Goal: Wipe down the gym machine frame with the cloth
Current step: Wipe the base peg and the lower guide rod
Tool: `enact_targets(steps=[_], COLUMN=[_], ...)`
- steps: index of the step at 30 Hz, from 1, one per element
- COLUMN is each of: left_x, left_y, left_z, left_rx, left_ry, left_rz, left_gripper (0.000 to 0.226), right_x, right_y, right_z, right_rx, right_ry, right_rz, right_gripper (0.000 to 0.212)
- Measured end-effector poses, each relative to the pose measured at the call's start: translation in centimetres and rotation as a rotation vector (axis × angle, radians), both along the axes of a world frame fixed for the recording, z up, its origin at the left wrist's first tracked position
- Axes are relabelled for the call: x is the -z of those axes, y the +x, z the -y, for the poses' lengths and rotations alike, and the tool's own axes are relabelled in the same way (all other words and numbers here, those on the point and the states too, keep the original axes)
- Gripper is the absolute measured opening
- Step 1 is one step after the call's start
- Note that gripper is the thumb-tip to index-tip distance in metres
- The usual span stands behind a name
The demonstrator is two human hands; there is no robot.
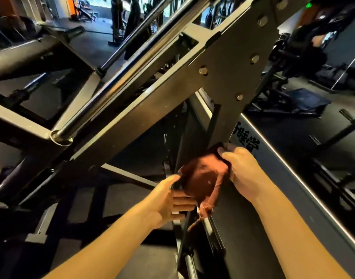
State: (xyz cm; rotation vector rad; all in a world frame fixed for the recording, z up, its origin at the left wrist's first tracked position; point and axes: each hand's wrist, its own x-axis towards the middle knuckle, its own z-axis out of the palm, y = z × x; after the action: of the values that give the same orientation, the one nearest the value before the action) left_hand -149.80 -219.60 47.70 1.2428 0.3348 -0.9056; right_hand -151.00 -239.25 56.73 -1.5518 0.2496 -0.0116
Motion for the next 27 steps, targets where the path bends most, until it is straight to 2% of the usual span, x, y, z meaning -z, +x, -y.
enact_targets(steps=[5,9,13,15,18,20,22,25,27], left_x=[-0.7,-1.8,-3.5,-4.5,-6.0,-6.9,-7.5,-9.0,-10.1], left_y=[-0.4,-0.3,0.3,0.6,1.3,1.8,2.3,2.7,2.6], left_z=[0.7,0.5,-0.2,-0.3,-0.2,-0.5,-1.2,-2.1,-2.6], left_rx=[-0.132,-0.244,-0.331,-0.353,-0.388,-0.367,-0.266,-0.08,-0.038], left_ry=[-0.101,-0.124,-0.007,0.05,0.172,0.219,0.259,0.377,0.475], left_rz=[0.094,0.119,0.315,0.437,0.534,0.579,0.639,0.755,0.846], left_gripper=[0.045,0.029,0.027,0.026,0.043,0.056,0.061,0.05,0.039], right_x=[0.8,1.0,1.4,1.4,0.5,0.0,-0.2,-1.1,-2.3], right_y=[-1.1,-1.7,-2.1,-2.0,-1.6,-1.3,-1.0,-0.8,-0.9], right_z=[0.8,2.1,3.3,3.4,3.5,3.6,4.0,4.3,4.4], right_rx=[0.004,0.095,0.165,0.153,0.085,0.012,-0.017,-0.056,-0.095], right_ry=[0.028,-0.02,-0.163,-0.155,-0.087,-0.091,-0.188,-0.381,-0.52], right_rz=[0.004,0.007,-0.012,0.002,0.052,0.069,0.088,0.099,0.153], right_gripper=[0.022,0.021,0.011,0.013,0.012,0.024,0.039,0.051,0.048])
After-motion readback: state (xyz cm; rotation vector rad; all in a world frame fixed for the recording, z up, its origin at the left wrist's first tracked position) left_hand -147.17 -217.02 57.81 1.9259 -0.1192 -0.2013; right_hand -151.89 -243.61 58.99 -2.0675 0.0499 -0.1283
